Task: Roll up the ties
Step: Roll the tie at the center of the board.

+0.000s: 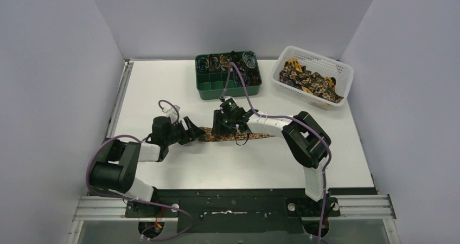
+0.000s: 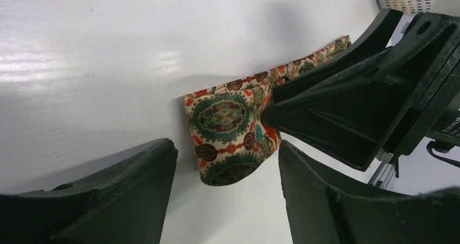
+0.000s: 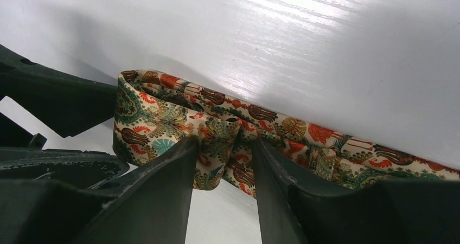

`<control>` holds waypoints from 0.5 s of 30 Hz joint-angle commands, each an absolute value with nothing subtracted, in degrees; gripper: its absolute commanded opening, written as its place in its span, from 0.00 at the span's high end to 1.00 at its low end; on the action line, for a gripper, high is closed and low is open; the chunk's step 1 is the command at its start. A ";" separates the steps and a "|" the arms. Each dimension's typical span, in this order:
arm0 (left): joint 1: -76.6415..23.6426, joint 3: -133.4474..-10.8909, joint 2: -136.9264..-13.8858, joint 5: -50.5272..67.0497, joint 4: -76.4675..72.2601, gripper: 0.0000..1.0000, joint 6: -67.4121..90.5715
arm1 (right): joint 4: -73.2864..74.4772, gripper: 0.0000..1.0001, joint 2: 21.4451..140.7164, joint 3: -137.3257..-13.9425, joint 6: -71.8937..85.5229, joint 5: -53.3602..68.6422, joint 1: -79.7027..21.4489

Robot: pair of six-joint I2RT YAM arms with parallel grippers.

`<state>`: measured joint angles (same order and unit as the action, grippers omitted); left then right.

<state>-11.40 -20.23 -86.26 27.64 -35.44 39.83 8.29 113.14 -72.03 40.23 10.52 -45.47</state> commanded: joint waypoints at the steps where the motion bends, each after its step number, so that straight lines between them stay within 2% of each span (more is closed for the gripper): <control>1: -10.99 -22.53 -89.11 31.53 -37.40 0.34 39.06 | 10.50 0.58 112.33 -73.99 38.77 7.99 -45.99; 15: -11.02 -23.59 -93.87 33.49 -39.04 0.39 40.54 | 11.05 0.62 113.11 -73.81 38.06 7.29 -46.01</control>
<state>-11.35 -22.48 -91.74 32.12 -39.11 40.47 9.13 113.14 -72.31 39.42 9.80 -45.50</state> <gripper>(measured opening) 0.615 0.389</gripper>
